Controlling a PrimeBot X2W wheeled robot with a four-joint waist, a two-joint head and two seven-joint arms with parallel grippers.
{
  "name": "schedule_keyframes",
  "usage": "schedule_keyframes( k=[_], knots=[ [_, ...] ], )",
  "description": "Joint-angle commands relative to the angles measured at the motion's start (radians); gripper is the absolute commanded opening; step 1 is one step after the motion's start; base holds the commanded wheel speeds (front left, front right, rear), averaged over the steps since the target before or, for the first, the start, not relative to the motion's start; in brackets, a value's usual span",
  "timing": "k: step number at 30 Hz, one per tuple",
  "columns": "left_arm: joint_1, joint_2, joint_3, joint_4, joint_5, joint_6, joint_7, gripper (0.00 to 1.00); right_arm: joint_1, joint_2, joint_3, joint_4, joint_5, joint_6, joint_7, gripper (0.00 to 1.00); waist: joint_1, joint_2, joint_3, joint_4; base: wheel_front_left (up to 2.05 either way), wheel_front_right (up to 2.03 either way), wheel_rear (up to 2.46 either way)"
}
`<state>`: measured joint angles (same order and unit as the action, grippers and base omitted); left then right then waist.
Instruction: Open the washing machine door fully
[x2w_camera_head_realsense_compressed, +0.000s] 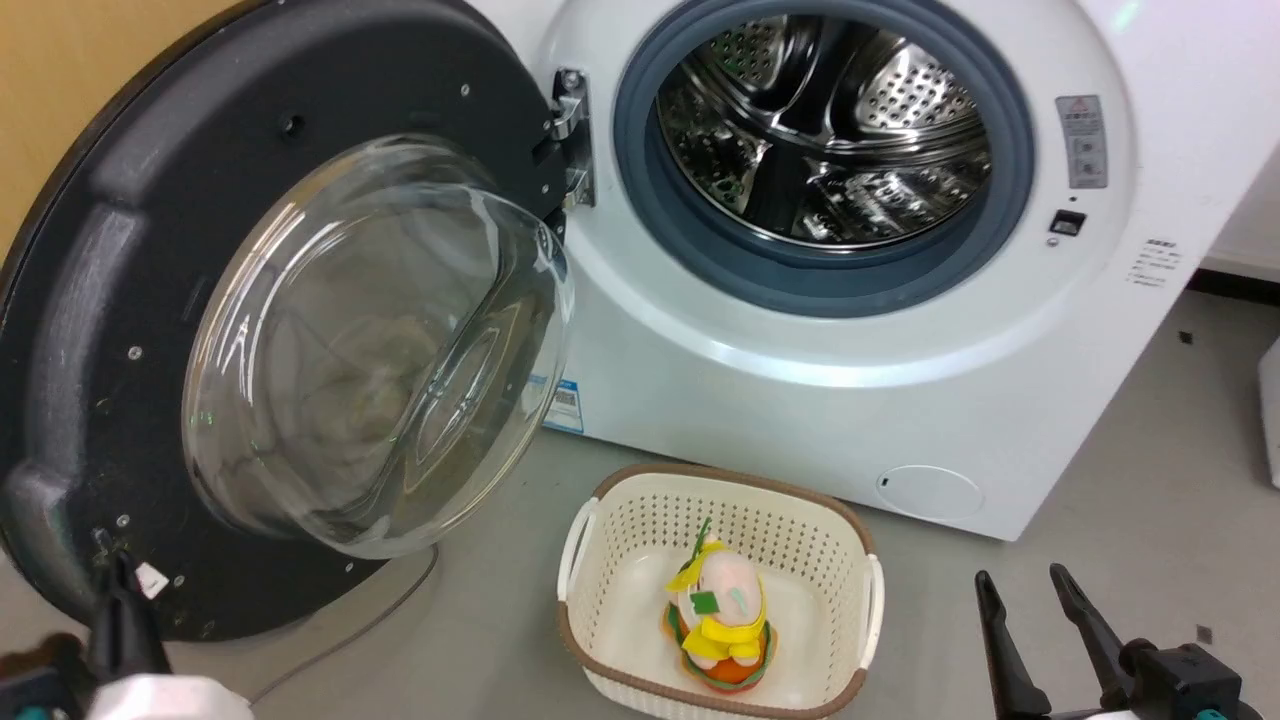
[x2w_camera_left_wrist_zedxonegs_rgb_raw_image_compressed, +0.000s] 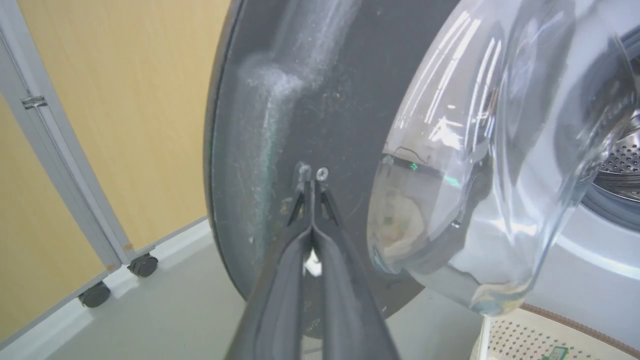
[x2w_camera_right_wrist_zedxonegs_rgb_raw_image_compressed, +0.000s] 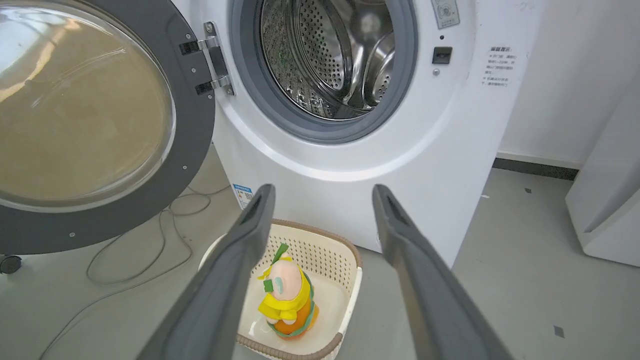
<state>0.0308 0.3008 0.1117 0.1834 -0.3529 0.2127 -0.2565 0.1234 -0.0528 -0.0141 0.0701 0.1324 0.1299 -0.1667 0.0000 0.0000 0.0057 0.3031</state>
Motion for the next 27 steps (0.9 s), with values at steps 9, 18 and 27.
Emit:
schedule_keyframes(
  k=[9,18,27],
  knots=[
    [0.141,-0.122,-0.044,-0.148,0.066,-0.032,-0.005,0.78,0.023,0.003,-0.010,-0.022,-0.015,0.001,-0.005,1.00,0.0000,0.0000,-0.037,-0.033,0.00,0.00,0.00],
    [0.175,-0.196,-0.128,-0.188,0.109,-0.076,-0.005,1.00,0.042,0.003,-0.018,-0.067,-0.037,0.001,0.010,1.00,0.0000,0.0000,-0.049,-0.104,0.00,0.00,0.00],
    [0.153,-0.213,-0.211,-0.169,0.175,-0.112,-0.005,1.00,0.051,0.003,-0.006,-0.125,-0.060,0.001,0.042,1.00,0.0000,0.0000,-0.054,-0.211,0.00,0.00,0.00]
  ],
)
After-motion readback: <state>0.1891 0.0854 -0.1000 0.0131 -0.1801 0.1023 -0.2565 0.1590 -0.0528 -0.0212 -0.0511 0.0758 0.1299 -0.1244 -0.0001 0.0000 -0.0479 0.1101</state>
